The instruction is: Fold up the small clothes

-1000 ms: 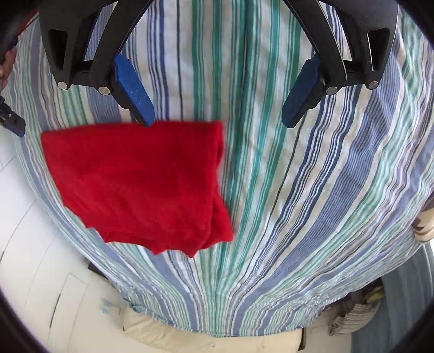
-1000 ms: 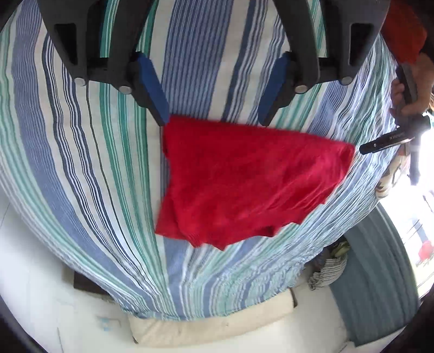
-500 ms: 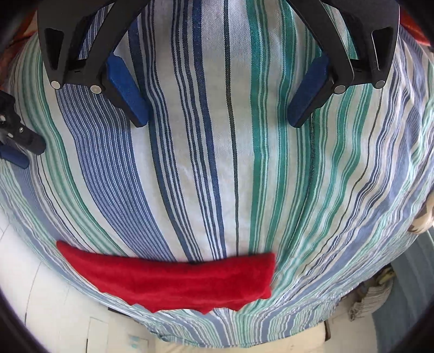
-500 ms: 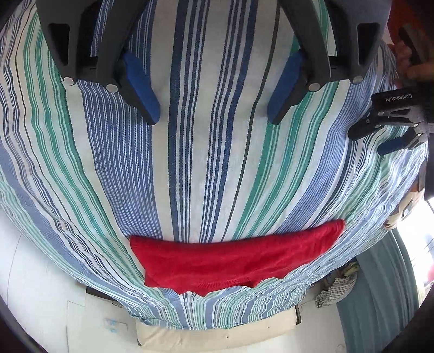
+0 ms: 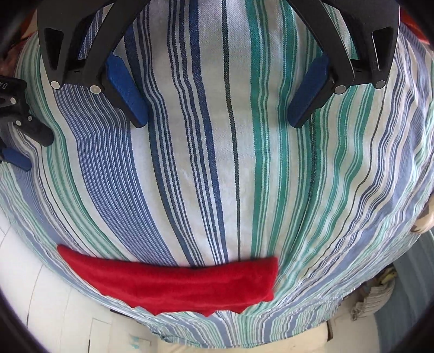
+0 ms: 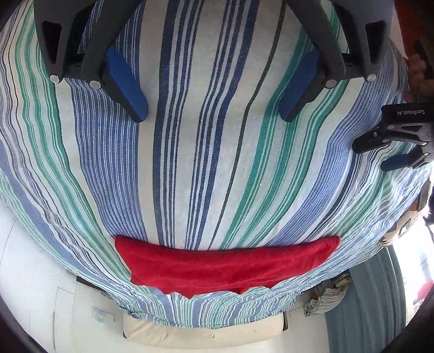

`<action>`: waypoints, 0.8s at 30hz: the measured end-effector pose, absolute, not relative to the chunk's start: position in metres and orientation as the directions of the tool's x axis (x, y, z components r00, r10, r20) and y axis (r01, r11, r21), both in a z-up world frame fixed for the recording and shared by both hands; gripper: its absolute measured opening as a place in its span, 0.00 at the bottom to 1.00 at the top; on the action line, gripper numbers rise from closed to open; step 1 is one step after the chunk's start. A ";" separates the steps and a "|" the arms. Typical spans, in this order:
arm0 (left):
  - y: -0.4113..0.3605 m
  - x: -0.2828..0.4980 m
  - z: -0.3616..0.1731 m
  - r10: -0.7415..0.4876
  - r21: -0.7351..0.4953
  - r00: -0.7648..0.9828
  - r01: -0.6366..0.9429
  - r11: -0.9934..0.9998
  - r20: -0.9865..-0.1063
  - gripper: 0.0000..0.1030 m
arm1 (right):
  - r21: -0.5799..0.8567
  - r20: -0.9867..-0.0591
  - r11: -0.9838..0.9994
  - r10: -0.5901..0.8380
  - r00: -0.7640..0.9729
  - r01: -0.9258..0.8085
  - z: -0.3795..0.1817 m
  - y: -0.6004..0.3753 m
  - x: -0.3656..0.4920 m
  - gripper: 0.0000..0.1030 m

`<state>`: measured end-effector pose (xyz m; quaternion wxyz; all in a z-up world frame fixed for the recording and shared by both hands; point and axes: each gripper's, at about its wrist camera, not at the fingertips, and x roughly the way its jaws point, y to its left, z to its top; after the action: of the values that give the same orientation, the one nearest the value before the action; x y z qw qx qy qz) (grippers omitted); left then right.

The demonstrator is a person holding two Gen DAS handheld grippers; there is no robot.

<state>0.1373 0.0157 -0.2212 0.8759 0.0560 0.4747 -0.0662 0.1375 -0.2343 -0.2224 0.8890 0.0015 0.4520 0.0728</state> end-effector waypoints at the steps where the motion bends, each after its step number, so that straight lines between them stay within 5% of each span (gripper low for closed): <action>1: 0.015 0.137 -0.221 -0.062 0.036 0.539 0.169 0.985 -0.840 0.99 | 0.068 -0.804 0.989 0.130 0.581 -0.128 -0.223 -0.234 0.138 0.95; 24: 0.013 0.136 -0.221 -0.052 0.055 0.541 0.179 0.982 -0.839 0.99 | 0.052 -0.804 0.990 0.120 0.582 -0.131 -0.224 -0.231 0.137 0.95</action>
<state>0.1355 0.0126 -0.2209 0.8752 0.0673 0.4744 -0.0660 0.1371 -0.2311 -0.2243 0.8895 -0.0064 0.4514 0.0706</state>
